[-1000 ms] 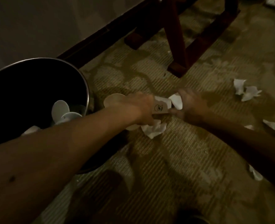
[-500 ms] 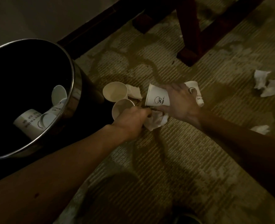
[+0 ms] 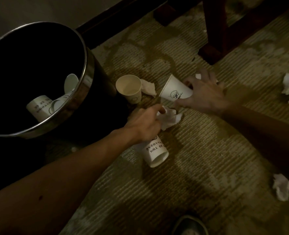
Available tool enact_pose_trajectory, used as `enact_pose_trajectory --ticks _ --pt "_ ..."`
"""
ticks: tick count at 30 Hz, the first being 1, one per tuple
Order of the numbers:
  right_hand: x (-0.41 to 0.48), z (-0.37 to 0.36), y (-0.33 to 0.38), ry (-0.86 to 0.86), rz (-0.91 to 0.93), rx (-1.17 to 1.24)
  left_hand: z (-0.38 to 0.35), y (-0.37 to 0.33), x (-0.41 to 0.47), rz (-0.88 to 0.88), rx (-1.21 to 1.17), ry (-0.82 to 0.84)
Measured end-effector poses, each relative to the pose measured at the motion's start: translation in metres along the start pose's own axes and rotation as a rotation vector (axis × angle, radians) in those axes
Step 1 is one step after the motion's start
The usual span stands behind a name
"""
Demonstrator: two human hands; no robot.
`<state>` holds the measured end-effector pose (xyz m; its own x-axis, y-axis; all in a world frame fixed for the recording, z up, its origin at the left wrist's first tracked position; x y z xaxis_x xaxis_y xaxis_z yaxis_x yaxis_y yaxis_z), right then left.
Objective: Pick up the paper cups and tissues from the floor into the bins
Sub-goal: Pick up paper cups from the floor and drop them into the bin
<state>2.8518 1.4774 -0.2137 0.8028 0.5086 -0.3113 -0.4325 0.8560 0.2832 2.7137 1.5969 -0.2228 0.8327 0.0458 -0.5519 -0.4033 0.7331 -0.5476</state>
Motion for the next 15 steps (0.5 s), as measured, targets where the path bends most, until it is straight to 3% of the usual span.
enact_pose_trajectory --ticks 9,15 --pt "-0.007 0.006 -0.018 0.032 -0.027 0.189 -0.018 0.005 0.011 0.1 -0.088 -0.019" --pt "-0.024 -0.003 -0.035 0.179 -0.108 0.361 -0.022 -0.002 0.012 0.058 -0.165 -0.065"
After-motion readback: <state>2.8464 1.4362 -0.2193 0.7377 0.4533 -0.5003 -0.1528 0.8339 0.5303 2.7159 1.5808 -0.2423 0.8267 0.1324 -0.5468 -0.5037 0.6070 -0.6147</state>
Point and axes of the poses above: each hand's wrist, its own x-axis towards the middle knuckle, its own z-axis out of the back of the hand, y = z × x, the point moved 10 cm from there along x, towards the middle knuckle, and after that the axes turned 6 degrees about y, right-handed, at the moved point
